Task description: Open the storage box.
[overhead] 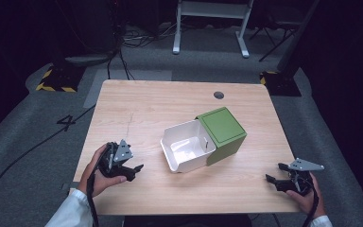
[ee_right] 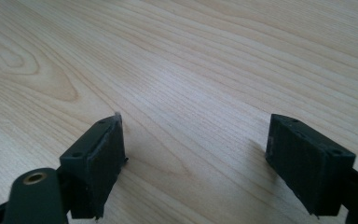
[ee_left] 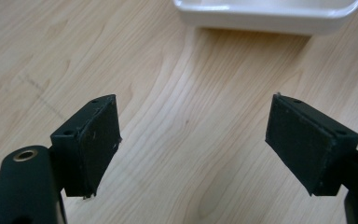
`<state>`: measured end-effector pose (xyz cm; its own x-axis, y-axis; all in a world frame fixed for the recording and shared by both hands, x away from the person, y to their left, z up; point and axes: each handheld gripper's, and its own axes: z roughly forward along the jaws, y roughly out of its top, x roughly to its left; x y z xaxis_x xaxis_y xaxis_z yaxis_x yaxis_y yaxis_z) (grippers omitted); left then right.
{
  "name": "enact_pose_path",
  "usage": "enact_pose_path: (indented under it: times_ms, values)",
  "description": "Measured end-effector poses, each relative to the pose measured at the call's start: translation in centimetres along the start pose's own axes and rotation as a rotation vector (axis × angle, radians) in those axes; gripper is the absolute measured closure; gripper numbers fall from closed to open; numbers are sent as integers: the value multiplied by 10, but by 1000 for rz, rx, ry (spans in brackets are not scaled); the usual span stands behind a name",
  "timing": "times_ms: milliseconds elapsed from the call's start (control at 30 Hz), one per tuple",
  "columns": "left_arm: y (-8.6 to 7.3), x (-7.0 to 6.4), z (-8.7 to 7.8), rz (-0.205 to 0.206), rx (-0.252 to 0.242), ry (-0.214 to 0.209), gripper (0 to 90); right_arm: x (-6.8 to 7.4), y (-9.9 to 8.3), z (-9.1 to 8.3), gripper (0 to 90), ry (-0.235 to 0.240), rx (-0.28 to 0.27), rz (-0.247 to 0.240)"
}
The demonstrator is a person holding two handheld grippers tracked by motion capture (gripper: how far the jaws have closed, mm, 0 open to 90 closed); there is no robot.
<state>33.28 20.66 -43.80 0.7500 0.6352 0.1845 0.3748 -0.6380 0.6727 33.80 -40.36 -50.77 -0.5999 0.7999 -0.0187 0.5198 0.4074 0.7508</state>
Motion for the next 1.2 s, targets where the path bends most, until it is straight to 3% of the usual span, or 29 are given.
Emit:
enact_pose_path:
  times_ms: [333, 500, 667, 767, 933, 1067, 1200]
  values:
    - [-35, 15, 4, -103, 28, 20, 179, 0, 0, 0, 195, 3, 2, 2]
    - [-58, 20, 10, -182, 62, 39, 178, 0, 0, 0, 195, 3, 2, 2]
    - [-69, 23, 10, -215, 68, 41, 177, 0, 0, 0, 195, 3, 2, 2]
    - [-78, 25, 12, -274, 65, 42, 175, 0, 0, 0, 196, 3, 1, 2]
    - [-85, 26, 14, -300, 77, 29, 174, 0, 0, 0, 198, 1, 0, -1]
    - [-89, 27, 14, -333, 46, 15, 167, 0, 0, 0, 199, 1, -1, -1]
    - [-92, 25, 15, -317, 24, 27, 149, 0, 0, 0, 199, 0, 0, -2]
